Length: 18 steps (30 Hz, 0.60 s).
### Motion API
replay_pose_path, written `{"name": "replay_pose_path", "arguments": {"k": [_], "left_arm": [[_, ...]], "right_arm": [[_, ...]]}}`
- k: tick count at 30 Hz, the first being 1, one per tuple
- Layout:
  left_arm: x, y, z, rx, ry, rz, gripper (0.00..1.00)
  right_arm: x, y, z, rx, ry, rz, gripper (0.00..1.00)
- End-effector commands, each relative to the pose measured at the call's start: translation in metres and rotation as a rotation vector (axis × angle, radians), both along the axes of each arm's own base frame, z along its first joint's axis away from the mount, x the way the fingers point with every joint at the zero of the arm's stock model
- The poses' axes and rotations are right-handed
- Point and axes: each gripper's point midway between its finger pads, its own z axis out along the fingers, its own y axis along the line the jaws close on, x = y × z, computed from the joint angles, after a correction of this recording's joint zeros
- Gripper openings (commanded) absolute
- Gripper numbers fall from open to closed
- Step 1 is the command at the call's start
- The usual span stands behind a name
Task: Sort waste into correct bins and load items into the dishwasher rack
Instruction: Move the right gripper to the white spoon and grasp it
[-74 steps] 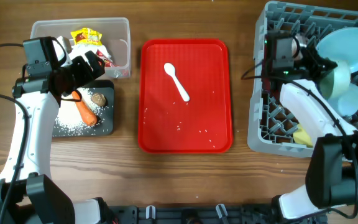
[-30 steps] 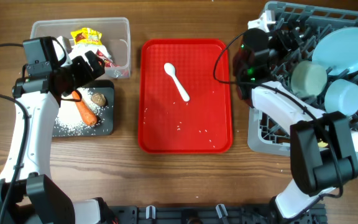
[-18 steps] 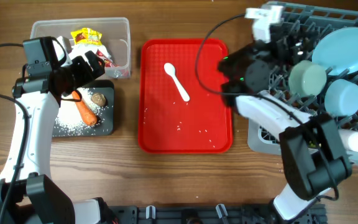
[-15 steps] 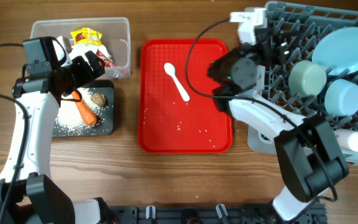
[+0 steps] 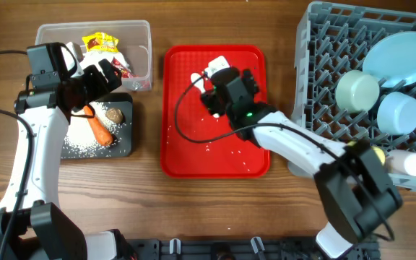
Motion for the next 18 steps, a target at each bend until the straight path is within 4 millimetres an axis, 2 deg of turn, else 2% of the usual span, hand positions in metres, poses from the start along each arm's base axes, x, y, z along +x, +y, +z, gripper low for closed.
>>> {"name": "replay_pose_path", "arguments": {"k": [1,3,5,7,9,11,13,14,18], "left_arm": [[0.002,0.001,-0.001,-0.001,0.001,0.007,1.00],[0.002,0.001,-0.001,-0.002,0.001,0.007,1.00],[0.002,0.001,-0.001,-0.002,0.001,0.007,1.00],[0.002,0.001,-0.001,-0.001,0.001,0.007,1.00],[0.002,0.001,-0.001,-0.002,0.001,0.007,1.00],[0.002,0.001,-0.001,-0.001,0.001,0.007,1.00],[0.002,0.001,-0.001,-0.002,0.001,0.007,1.00],[0.002,0.001,-0.001,-0.002,0.001,0.007,1.00],[0.002,0.001,-0.001,-0.001,0.001,0.007,1.00]], "right_arm": [[-0.031,0.058,0.077,0.576,0.204,0.092,1.00],[-0.027,0.057,0.102,0.559,0.222,0.074,1.00],[-0.022,0.054,0.118,0.465,0.221,0.089,1.00],[-0.006,0.042,0.117,0.372,0.223,0.013,1.00],[0.005,0.040,0.097,0.332,0.273,-0.016,1.00],[0.011,0.040,0.062,0.284,0.345,-0.031,1.00],[0.012,0.045,0.010,0.248,0.446,-0.027,1.00],[0.012,0.053,-0.005,0.260,0.476,-0.007,1.00],[0.015,0.063,-0.020,0.306,0.501,-0.005,0.99]]}}
